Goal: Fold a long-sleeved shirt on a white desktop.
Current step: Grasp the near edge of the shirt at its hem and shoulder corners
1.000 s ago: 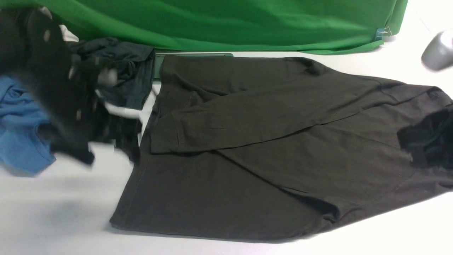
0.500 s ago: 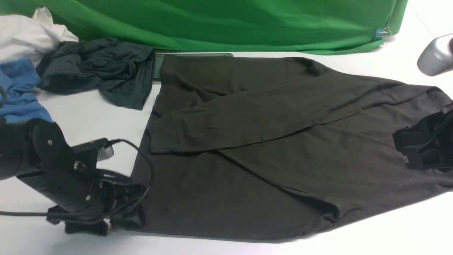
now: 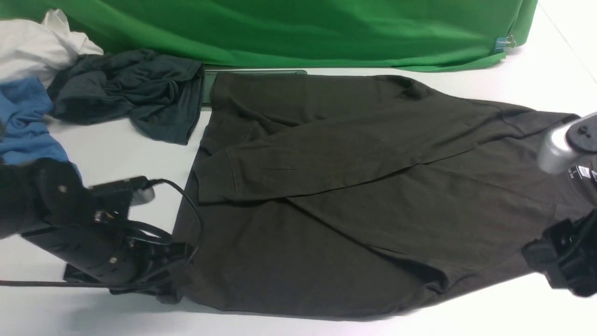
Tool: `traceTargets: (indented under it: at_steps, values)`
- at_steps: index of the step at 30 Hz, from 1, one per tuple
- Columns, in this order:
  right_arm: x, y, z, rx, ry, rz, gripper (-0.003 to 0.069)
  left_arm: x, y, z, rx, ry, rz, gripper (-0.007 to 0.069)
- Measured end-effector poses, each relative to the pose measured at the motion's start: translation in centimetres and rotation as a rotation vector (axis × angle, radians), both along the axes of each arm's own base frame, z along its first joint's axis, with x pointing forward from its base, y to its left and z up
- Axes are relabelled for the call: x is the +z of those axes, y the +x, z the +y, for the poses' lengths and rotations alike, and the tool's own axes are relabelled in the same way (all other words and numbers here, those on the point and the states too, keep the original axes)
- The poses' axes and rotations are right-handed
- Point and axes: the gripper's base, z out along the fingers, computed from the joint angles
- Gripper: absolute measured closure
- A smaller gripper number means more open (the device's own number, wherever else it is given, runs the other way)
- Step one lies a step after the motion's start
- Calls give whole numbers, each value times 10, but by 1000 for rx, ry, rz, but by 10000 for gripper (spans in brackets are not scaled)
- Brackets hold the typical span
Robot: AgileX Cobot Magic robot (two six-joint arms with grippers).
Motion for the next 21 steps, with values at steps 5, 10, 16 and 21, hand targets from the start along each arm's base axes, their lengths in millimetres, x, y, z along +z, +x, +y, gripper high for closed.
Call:
traceTargets:
  at_steps: [5,10,16,21]
  values:
    - [-2,-5,4,135,-17,40,101,32,-12,18,63,-18,-75,599]
    - [-14,-1,-3,387,-234,-19,100,60,-29,32,93,-17,-159,598]
    - [-46,18,-10,510,-512,19,100,69,-38,34,87,-15,-179,598]
    - [-65,32,-2,543,-541,70,100,63,-43,36,87,18,-152,598]
